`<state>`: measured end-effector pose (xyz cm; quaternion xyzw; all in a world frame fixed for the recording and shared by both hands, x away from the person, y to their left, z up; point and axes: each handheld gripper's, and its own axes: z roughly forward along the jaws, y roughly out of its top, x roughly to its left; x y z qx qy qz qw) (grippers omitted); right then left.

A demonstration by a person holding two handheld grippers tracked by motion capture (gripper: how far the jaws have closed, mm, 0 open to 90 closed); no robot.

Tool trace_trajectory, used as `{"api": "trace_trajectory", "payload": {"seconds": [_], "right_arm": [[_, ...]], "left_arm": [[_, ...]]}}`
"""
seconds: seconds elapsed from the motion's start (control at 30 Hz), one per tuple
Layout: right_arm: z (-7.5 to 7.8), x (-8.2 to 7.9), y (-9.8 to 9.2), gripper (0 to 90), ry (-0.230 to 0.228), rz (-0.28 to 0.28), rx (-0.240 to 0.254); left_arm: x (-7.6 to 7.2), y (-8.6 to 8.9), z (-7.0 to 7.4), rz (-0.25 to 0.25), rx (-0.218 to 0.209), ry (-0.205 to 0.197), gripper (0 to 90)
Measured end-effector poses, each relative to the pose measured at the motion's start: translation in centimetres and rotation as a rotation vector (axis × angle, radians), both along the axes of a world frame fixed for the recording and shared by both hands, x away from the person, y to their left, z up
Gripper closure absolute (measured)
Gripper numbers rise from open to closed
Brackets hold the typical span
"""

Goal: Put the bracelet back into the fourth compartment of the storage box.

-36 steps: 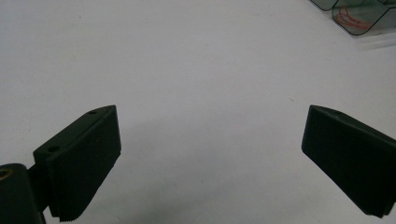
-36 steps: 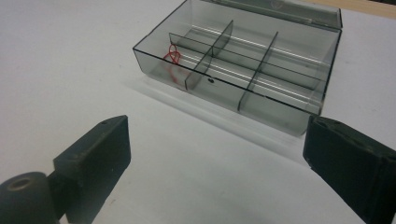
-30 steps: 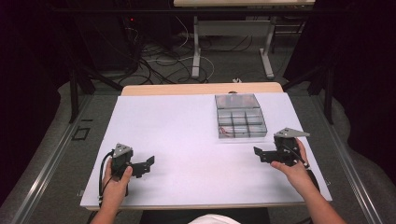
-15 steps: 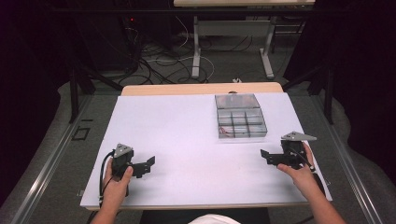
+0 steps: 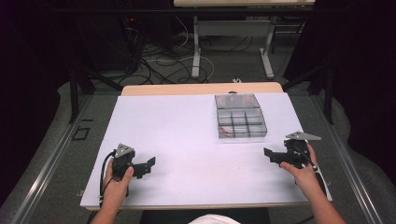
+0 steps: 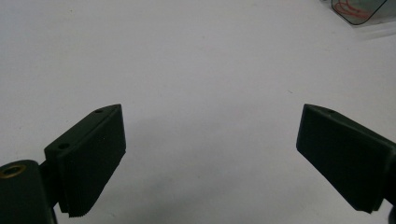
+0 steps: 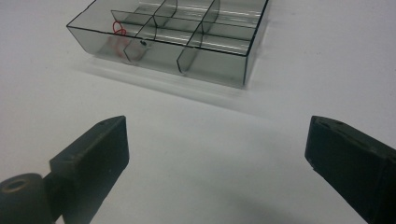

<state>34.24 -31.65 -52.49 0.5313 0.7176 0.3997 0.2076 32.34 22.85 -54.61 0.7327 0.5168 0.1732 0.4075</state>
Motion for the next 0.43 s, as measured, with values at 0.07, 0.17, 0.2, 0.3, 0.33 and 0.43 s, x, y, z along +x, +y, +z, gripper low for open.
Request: {"api": "trace_trajectory", "payload": {"seconds": [0.07,0.17,0.2,0.3,0.33,0.43], "right_arm": [[-0.03,0.02,-0.3,6.5,-0.007,-0.003,-0.002],[-0.13,-0.02,-0.61,6.7,-0.001,-0.013,-0.002],[-0.18,0.01,-0.74,6.7,-0.001,-0.013,-0.005],[-0.33,0.05,-0.92,6.9,-0.002,-0.017,-0.011],[-0.35,0.05,-0.94,6.9,-0.002,-0.017,-0.01],[-0.37,-0.01,-0.83,7.0,-0.003,-0.021,-0.017]], "left_arm": [[0.0,-0.02,0.0,-0.002,0.0,0.0,8.8],[0.0,-0.02,0.0,-0.001,0.0,-0.001,9.0],[0.0,-0.01,0.01,-0.001,0.0,-0.001,8.9],[0.01,-0.01,0.01,0.002,-0.001,-0.001,9.0],[0.02,-0.01,0.01,0.002,-0.001,-0.002,9.0],[0.04,-0.01,0.03,0.002,0.0,0.001,9.0]]}}
